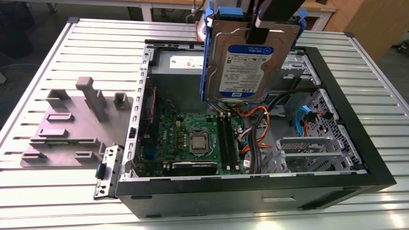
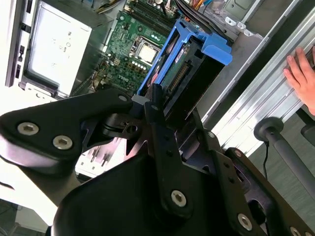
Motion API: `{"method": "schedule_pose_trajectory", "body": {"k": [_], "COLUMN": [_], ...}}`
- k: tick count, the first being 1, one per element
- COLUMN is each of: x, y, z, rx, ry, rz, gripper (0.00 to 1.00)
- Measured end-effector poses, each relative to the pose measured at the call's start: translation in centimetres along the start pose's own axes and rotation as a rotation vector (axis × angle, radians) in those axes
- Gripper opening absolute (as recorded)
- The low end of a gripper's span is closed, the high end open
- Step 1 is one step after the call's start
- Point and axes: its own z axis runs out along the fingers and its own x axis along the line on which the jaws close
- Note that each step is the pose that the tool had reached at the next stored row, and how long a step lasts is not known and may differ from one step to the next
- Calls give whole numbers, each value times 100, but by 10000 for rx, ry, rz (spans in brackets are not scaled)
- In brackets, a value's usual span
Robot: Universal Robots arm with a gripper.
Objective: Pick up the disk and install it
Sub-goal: 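Pick up the disk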
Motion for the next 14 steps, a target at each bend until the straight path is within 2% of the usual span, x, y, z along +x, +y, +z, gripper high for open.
{"method": "schedule_pose_trajectory", "body": {"k": [6, 14], "x": [31, 141], "y": [-1, -4], "z": [-1, -5], "rx": [0, 0], "ry": [1, 0], "rz": [-1, 0], "gripper": [35, 35]}}
